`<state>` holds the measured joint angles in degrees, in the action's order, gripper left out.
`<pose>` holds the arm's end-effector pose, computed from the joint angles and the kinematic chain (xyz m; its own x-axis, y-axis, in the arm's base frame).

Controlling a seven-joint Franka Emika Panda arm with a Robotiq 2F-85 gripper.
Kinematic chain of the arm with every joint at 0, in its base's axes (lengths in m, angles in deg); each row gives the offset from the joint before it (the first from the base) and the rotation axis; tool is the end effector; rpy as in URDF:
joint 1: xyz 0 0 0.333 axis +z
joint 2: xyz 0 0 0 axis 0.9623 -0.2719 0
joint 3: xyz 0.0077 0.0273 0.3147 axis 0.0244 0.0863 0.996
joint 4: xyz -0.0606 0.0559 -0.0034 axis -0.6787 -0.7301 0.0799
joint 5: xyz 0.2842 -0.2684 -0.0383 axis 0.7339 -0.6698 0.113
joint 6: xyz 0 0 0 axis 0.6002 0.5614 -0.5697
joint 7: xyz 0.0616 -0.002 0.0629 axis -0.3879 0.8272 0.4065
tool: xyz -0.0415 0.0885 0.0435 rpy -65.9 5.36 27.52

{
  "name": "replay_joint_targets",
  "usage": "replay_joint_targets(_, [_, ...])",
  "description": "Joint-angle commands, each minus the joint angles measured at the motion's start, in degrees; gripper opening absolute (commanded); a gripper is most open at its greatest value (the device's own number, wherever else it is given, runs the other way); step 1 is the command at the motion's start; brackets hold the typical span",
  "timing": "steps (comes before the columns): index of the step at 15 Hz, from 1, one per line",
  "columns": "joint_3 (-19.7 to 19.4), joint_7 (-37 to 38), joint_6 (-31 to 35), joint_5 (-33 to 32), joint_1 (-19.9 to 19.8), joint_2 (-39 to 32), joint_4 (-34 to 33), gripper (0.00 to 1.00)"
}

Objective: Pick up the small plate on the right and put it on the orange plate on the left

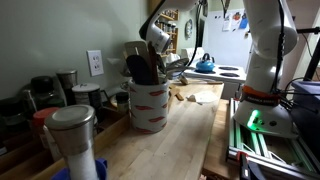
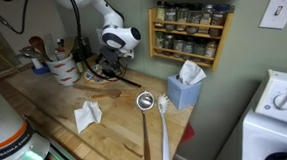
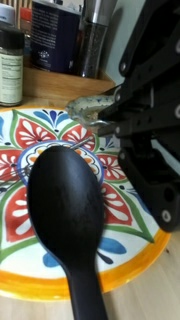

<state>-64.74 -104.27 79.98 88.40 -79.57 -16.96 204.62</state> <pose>0.5611 -0.0237 0.2312 0.9997 -0.0018 0.0259 0.0181 -0.6638 -0.7477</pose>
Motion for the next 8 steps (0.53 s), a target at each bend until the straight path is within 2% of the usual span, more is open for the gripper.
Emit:
replay_joint_targets(1, [0.0, 2.3, -0.4, -0.8, -0.7, -4.1, -3.4, 0.03])
replay_joint_targets(8, [-0.1, 3.0, -0.7, -1.1, -1.9, -7.7, -5.7, 0.03])
